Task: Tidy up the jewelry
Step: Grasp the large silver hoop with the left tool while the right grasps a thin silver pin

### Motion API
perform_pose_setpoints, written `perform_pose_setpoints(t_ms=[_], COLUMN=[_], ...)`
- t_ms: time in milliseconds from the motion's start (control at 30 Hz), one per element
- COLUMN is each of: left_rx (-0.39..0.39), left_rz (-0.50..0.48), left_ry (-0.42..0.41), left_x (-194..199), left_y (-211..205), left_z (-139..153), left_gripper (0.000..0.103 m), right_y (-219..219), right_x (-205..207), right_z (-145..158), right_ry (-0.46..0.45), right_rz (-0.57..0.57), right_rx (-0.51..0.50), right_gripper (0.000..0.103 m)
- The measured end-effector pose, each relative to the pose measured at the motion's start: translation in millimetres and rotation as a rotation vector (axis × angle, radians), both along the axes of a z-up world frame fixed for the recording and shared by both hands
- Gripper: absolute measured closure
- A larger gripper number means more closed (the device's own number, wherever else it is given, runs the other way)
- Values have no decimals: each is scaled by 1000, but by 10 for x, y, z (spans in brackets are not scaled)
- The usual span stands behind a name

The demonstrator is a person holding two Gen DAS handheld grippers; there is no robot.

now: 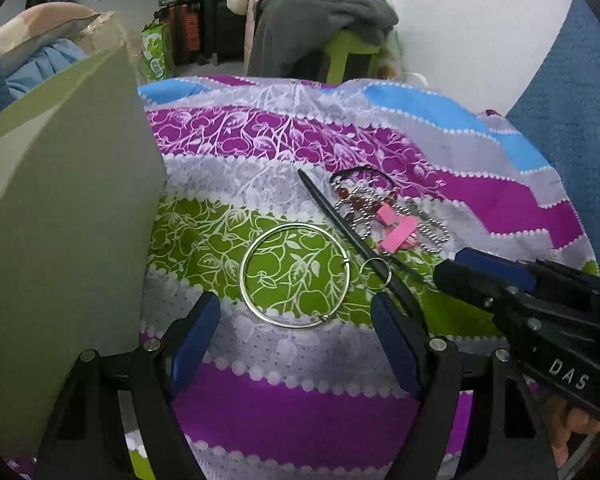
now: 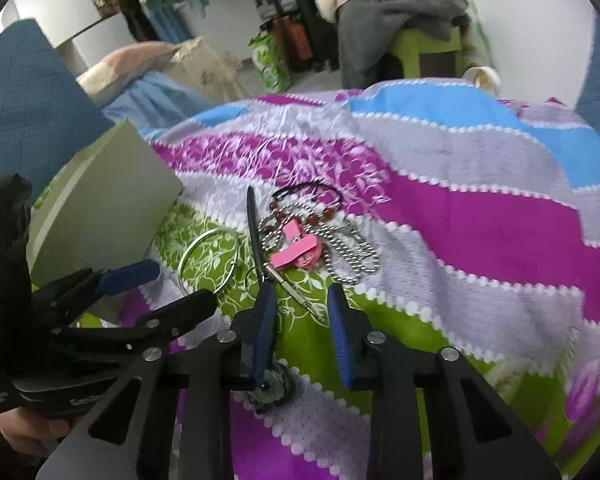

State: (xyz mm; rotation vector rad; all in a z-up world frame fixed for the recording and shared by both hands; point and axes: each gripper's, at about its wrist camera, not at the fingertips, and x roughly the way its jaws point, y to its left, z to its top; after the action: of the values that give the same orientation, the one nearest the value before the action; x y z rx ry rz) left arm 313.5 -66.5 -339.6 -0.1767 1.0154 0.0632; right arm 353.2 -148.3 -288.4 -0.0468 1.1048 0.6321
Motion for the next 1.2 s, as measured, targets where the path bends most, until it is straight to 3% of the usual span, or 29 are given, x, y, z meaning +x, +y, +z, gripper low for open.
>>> perform_pose_setpoints(t_ms=[467,533,1100,1167,1200], left_rx=[81,79,88,94,94], left_rz=[-15,-13,-11,-21,-24], left_ry=[8,7,-2,-9,-5], left_x=[91,95,285,285,287], left_y=[-65,-66,-72,-85,-87], left_z=[-119,-117,-126,-105,-106], left_gripper=[25,25,27,37,37], right_y=[129,137,-165,-163,-174], right_x=[85,74,58,45,36], right_z=[-166,-165,-70,-57,-58], right_ry=[8,-7,2,3,7], right_rz=[143,153,33,29,27], right_rx=[-49,-80,-78,-82,-83], right_gripper=[91,97,100,100,100])
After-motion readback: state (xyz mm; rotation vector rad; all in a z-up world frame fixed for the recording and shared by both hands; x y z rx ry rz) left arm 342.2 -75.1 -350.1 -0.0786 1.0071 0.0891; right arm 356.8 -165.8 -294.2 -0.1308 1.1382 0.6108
